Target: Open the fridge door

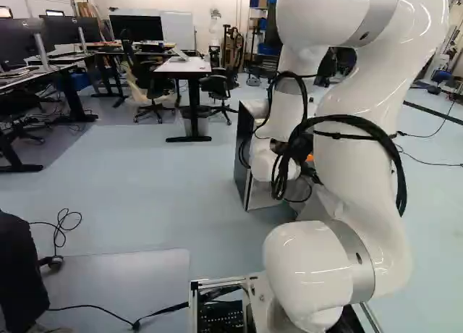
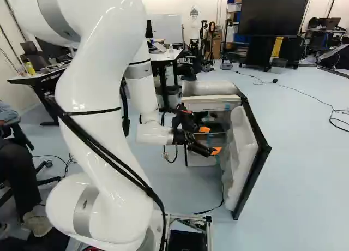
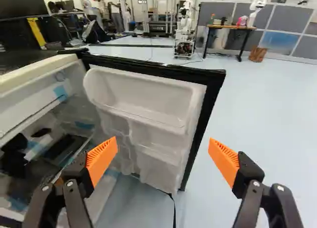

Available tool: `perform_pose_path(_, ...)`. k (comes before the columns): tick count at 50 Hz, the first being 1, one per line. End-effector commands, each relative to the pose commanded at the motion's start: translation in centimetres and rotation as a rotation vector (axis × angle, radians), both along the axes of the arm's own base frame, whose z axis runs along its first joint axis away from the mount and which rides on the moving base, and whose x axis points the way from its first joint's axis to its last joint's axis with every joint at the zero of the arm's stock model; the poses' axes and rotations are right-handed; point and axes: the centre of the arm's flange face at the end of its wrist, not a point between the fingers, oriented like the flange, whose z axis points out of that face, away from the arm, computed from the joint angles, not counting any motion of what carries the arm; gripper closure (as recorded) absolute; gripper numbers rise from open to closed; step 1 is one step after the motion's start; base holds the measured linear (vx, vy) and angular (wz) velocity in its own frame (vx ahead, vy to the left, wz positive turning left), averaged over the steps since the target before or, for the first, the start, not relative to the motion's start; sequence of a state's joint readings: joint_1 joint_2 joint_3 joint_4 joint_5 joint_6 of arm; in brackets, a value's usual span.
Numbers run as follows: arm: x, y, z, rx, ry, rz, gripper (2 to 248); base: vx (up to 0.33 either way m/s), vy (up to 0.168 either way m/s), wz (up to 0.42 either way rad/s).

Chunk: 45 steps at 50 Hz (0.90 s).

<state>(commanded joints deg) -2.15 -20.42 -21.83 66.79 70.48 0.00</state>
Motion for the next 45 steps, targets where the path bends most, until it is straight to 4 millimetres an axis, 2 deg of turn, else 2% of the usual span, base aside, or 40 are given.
perform_pose_path(45, -0.8, 3.6, 5.0, 0.072, -0.051, 0.539, 3, 0.0, 0.0, 0.0)
